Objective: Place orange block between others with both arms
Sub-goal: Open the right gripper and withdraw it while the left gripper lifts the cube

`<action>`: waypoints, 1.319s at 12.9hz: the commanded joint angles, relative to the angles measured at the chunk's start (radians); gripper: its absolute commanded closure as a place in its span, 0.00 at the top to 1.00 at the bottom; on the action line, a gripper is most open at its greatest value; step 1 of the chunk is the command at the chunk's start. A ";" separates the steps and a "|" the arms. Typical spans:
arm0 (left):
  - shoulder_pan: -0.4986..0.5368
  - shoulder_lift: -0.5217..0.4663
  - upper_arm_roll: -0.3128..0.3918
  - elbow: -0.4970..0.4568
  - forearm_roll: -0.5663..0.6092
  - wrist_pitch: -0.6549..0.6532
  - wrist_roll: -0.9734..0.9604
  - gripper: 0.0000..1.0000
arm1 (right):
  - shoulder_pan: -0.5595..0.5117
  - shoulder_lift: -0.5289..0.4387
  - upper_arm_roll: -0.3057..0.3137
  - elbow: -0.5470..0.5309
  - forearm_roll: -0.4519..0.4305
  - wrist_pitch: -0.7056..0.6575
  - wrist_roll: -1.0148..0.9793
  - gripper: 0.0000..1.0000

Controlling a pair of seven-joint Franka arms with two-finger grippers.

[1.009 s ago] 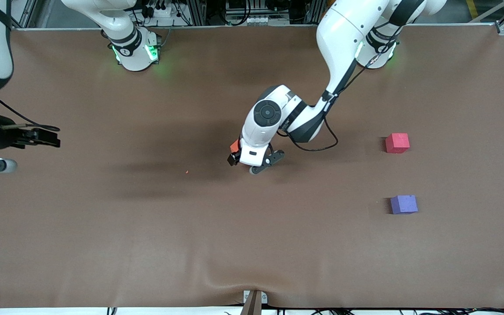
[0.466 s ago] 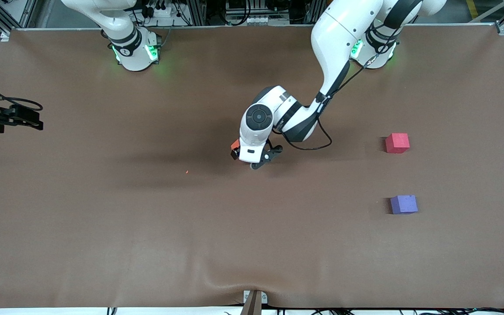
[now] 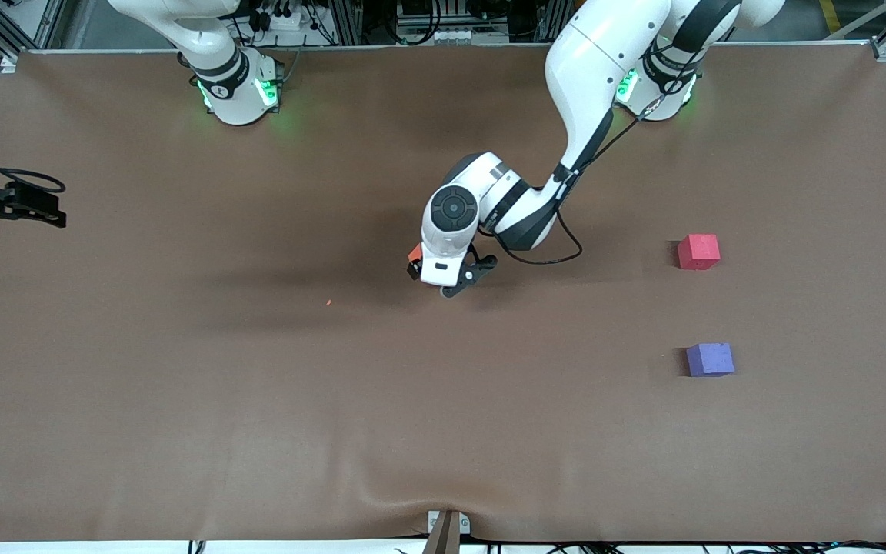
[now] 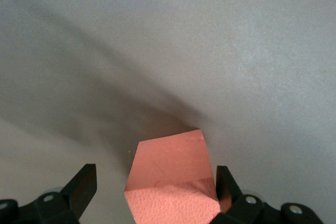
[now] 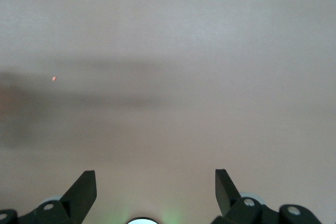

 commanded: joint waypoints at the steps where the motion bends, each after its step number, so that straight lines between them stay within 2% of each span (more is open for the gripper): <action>1: -0.038 0.019 0.010 0.023 0.024 -0.006 -0.085 1.00 | -0.041 0.006 0.019 0.009 -0.006 -0.012 -0.015 1.00; 4: -0.054 0.033 0.010 0.021 0.071 -0.006 -0.235 1.00 | -0.042 0.006 0.022 0.007 -0.003 -0.012 -0.010 1.00; 6: -0.054 0.042 0.012 0.024 0.074 -0.004 -0.265 1.00 | -0.042 0.006 0.023 0.006 -0.003 -0.012 -0.009 1.00; 7: -0.055 0.042 0.024 0.027 0.074 0.000 -0.266 0.94 | -0.042 0.006 0.026 0.006 -0.003 -0.012 -0.007 1.00; 8: -0.066 0.040 0.035 0.029 0.076 0.000 -0.268 0.12 | -0.039 0.006 0.028 0.006 -0.003 -0.012 0.002 1.00; 9: -0.086 0.040 0.055 0.029 0.086 0.000 -0.277 0.00 | -0.044 0.006 0.049 0.006 -0.003 -0.012 0.022 1.00; 10: -0.112 0.039 0.087 0.029 0.141 0.000 -0.276 0.00 | -0.053 0.006 0.069 0.007 -0.005 -0.012 0.046 1.00; 12: -0.115 0.025 0.099 0.030 0.226 0.000 -0.274 0.00 | -0.053 0.005 0.071 0.006 -0.005 -0.015 0.053 1.00; 15: -0.103 -0.015 0.194 0.024 0.238 -0.012 -0.262 0.00 | -0.047 0.002 0.069 0.006 -0.006 -0.017 0.053 1.00; 17: -0.033 -0.030 0.201 0.021 0.238 -0.046 -0.204 0.00 | -0.047 0.005 0.069 0.006 -0.001 -0.018 0.053 1.00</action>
